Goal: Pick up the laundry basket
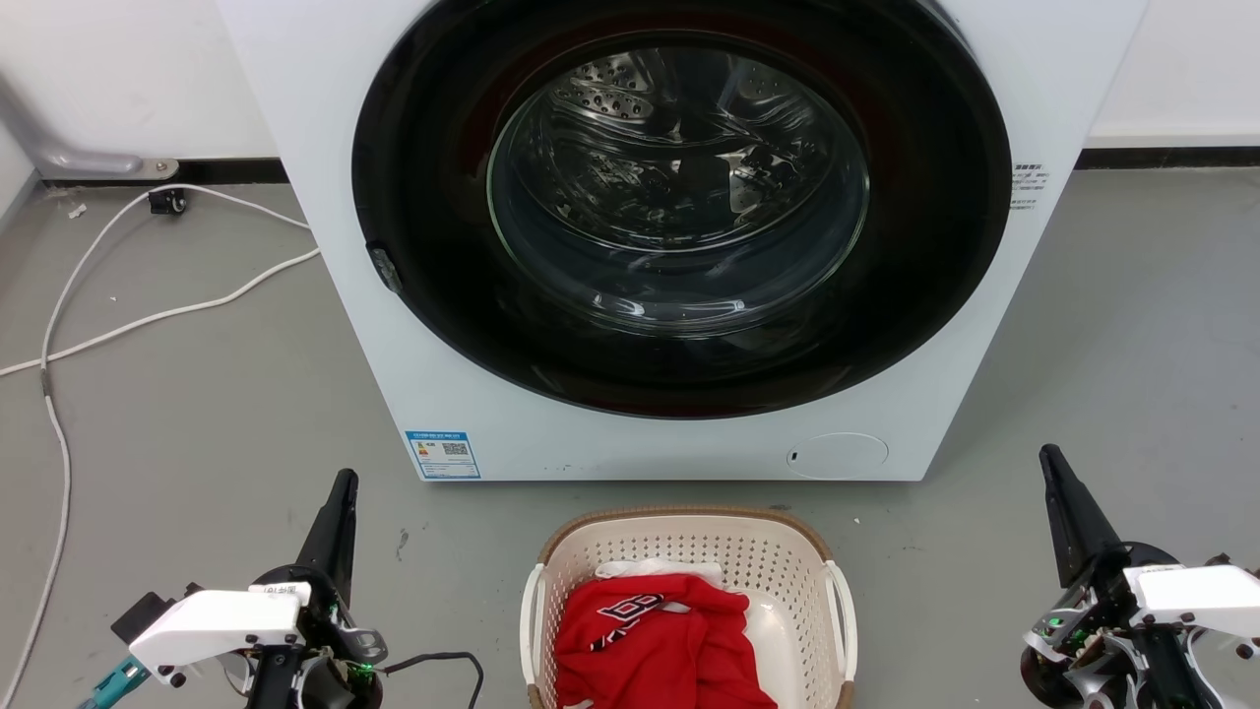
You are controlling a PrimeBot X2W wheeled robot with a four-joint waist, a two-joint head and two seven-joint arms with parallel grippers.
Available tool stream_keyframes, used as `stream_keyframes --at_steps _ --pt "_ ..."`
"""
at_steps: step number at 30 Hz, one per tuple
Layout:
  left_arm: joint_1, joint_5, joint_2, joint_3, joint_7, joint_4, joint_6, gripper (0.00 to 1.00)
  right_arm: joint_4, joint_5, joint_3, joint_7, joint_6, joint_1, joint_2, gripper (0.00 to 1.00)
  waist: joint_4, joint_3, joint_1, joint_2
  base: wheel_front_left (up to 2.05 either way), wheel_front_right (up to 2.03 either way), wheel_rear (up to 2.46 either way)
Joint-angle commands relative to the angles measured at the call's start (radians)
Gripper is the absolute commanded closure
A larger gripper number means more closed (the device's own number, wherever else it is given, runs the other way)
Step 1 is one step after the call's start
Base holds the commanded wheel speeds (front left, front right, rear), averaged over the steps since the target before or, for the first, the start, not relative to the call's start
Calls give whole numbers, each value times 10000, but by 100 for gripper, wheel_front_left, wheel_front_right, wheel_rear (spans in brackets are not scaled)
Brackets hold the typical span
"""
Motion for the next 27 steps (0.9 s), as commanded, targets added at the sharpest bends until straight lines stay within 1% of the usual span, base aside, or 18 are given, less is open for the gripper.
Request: stream_keyframes --at_steps 1,27 --pt "-92 30 -3 23 12 15 0 100 11 -28 -23 17 4 -109 28 100 0 0 0 0 0 0 0" --pt "-99 90 -39 76 70 18 0 100 14 -73 -67 54 4 -112 63 100 0 0 0 0 0 0 0"
